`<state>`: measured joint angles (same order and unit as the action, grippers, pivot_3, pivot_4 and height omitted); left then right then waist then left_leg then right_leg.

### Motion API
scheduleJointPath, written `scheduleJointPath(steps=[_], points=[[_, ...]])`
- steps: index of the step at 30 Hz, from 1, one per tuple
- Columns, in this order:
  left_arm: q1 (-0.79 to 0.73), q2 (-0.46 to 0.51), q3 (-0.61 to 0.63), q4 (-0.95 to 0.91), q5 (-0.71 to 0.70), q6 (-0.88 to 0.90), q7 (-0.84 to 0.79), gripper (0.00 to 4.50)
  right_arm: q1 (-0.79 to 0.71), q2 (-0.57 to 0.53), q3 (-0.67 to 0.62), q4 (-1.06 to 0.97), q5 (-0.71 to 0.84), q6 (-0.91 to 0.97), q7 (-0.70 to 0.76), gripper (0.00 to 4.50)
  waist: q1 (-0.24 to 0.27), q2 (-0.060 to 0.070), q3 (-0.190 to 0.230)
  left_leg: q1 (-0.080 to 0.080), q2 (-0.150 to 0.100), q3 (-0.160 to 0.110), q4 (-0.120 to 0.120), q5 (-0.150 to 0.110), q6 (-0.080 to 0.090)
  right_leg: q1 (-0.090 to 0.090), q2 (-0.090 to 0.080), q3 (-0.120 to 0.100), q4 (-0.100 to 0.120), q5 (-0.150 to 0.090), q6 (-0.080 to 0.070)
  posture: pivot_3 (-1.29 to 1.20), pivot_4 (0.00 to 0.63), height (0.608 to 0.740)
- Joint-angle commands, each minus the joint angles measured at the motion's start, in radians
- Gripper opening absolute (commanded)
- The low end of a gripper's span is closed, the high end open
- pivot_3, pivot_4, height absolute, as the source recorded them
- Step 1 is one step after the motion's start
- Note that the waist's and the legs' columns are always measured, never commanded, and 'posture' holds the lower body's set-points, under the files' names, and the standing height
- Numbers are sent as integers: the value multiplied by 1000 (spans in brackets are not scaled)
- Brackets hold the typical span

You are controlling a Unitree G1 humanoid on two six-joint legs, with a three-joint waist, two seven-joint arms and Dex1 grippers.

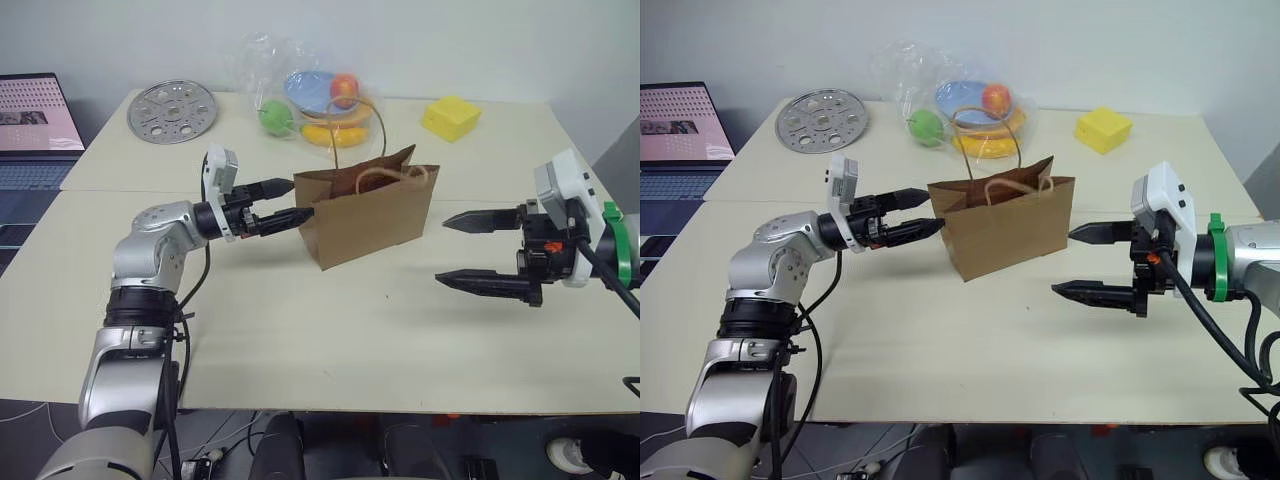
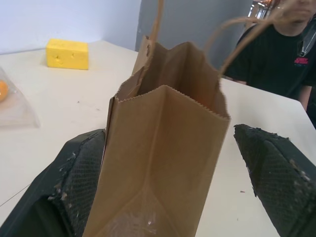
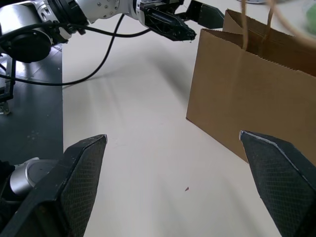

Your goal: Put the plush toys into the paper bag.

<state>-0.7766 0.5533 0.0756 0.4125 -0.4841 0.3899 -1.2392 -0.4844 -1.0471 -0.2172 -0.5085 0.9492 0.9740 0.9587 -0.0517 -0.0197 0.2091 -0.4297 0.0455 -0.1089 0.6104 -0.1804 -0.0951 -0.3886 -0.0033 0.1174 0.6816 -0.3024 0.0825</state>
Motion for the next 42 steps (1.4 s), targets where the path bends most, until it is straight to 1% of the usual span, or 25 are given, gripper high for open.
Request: scheduleJointPath(steps=[1,8,20,23,27,29,30,35,38,40,42], points=[[-8,12,-2,-31,2,0,-17,4457,-8,-16,-32,-24,23,-3,-4,4500,0,0,0,0,0,0,0,0,0,0,0,0,0,0,0,0,150,740],[18,-4,-9,-68,20,-23,4,4457,-18,-14,-15,-15,18,-12,-5,4500,-1,0,0,0,0,0,0,0,0,0,0,0,0,0,0,0,150,740],[52,-113,-55,-100,94,-117,121,4457,-6,2,-1,-36,-14,-37,-36,4500,2,0,0,0,0,0,0,0,0,0,0,0,0,0,0,0,150,740],[51,-123,-51,-86,96,-136,130,3896,13,10,5,-46,-53,-63,-50,4500,2,0,0,0,0,0,0,0,0,0,0,0,0,0,0,0,150,740],[48,-126,-49,-74,92,-151,131,2567,38,22,9,-56,-87,-99,-56,4500,2,0,0,0,0,0,0,0,0,0,0,0,0,0,0,0,150,740],[36,-135,-43,-51,91,-180,133,2036,61,34,6,-66,-114,-130,-65,4500,2,0,0,0,0,0,0,0,0,0,0,0,0,0,0,0,150,740],[31,-138,-40,-41,92,-193,133,1642,71,40,5,-70,-126,-144,-68,4500,2,0,0,0,0,0,0,0,0,0,0,0,0,0,0,0,150,740],[17,-144,-43,-4,85,-207,107,43,106,78,-15,-81,-158,-223,-74,4500,1,0,0,0,0,0,1,0,0,0,0,0,0,0,0,0,150,740],[-1,-139,-41,19,74,-199,69,14,131,70,-42,-92,-149,-226,-79,4500,1,0,0,0,0,0,1,0,0,0,0,0,1,0,0,0,150,740],[-14,-131,-48,24,61,-181,20,14,160,42,-91,-99,-120,-204,-58,4500,2,0,0,0,0,0,1,0,0,0,0,0,0,0,0,0,150,740],[-29,-126,-61,30,59,-172,-35,14,201,9,-169,-104,-77,-168,-36,4500,3,0,0,0,-1,0,0,0,0,1,0,0,0,0,0,0,150,740]])
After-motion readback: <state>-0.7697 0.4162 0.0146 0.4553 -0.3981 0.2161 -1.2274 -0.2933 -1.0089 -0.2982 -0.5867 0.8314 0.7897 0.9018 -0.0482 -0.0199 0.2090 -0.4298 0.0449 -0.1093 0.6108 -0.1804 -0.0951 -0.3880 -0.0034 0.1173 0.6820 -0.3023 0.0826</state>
